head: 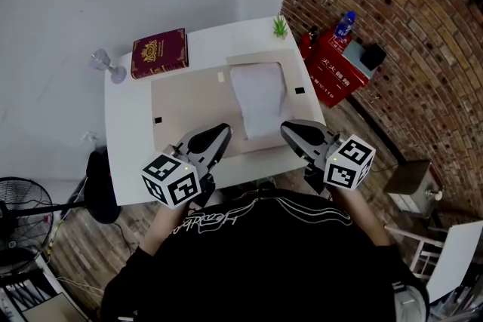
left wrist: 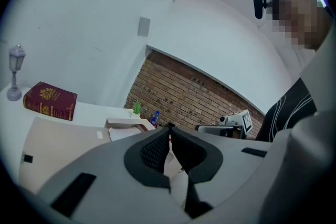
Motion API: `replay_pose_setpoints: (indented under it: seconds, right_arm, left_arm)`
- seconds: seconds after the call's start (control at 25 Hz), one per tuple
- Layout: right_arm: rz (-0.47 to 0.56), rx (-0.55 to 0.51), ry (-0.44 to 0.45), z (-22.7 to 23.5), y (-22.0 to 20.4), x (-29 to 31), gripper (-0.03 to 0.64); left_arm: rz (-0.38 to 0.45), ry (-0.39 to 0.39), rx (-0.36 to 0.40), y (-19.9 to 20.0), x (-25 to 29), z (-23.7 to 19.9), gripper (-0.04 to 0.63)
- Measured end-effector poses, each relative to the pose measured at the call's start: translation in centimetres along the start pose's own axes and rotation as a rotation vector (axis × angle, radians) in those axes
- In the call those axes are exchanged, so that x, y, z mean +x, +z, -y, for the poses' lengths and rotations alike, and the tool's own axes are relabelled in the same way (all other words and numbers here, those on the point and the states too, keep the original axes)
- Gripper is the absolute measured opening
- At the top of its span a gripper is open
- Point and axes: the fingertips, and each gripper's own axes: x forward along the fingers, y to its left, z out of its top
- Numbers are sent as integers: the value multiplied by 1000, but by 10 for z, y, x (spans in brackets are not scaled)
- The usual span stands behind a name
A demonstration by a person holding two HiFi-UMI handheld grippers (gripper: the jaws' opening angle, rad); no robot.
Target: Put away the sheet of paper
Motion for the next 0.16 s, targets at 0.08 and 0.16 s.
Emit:
replay_pose_setpoints:
  seconds: [0.08, 0.16]
  right_arm:
    - [0, -4, -1, 2, -1, 2, 2]
    - [0, -7, -3, 4, -1, 5, 2]
  left_arm:
    - [-8, 0, 9, -1, 2, -3, 40]
    - [-15, 0, 19, -1, 5, -6, 40]
